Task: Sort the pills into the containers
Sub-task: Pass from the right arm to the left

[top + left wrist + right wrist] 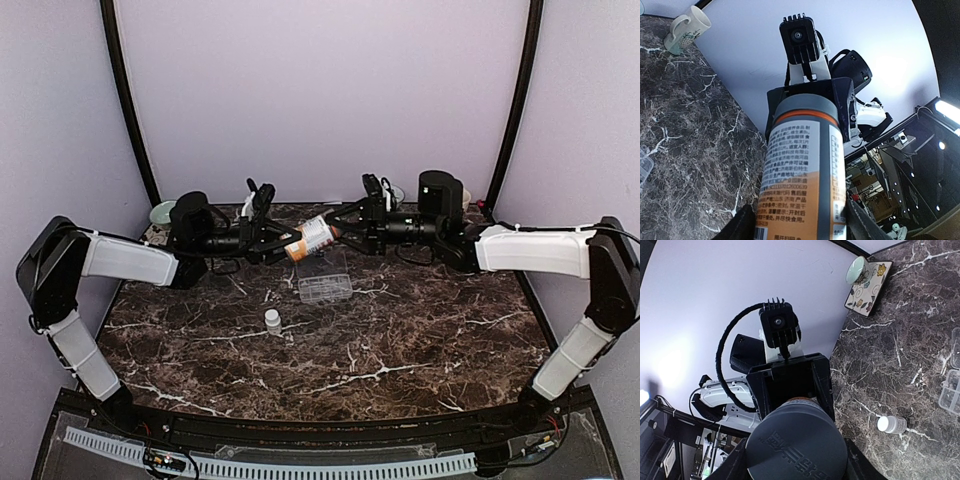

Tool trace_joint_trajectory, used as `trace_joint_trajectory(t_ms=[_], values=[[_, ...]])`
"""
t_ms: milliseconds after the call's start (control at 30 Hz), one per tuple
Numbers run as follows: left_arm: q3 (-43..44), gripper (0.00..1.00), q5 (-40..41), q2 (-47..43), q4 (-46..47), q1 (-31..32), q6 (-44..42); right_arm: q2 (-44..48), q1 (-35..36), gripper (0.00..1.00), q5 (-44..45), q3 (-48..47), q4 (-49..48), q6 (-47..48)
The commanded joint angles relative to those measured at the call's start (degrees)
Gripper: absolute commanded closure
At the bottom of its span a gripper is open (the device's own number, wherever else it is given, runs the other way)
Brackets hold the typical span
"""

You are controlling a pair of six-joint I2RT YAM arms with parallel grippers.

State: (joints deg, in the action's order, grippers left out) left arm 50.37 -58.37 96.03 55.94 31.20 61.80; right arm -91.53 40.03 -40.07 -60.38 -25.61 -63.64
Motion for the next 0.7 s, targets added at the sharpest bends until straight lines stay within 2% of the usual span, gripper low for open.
trace_joint_trajectory(t_ms=[0,200,400,533,667], values=[[4.54,0.63,-3.33,-1.26,4.27,0.35,3.86,2.74,-0.08,0.87,-4.07,1.24,-0.87,9.31],[6.19,0.65,-6.14,-1.67,4.78,0.34,6.4,4.06,-1.08,0.86,-6.25,1.84,1.16,19.78],[7.37,0.68,-8.1,-0.3,11.34,0.34,12.76,3.9,-1.18,0.86,-6.97,0.21,8.66,31.2],[8.9,0.69,-10.23,1.61,16.63,0.34,18.68,4.6,-1.18,0.85,-5.02,-1.1,14.94,38.81],[10.22,0.69,-11.97,2.22,17.67,0.35,20.39,6.03,-1.03,0.84,-0.41,-2.74,22.45,47.64]])
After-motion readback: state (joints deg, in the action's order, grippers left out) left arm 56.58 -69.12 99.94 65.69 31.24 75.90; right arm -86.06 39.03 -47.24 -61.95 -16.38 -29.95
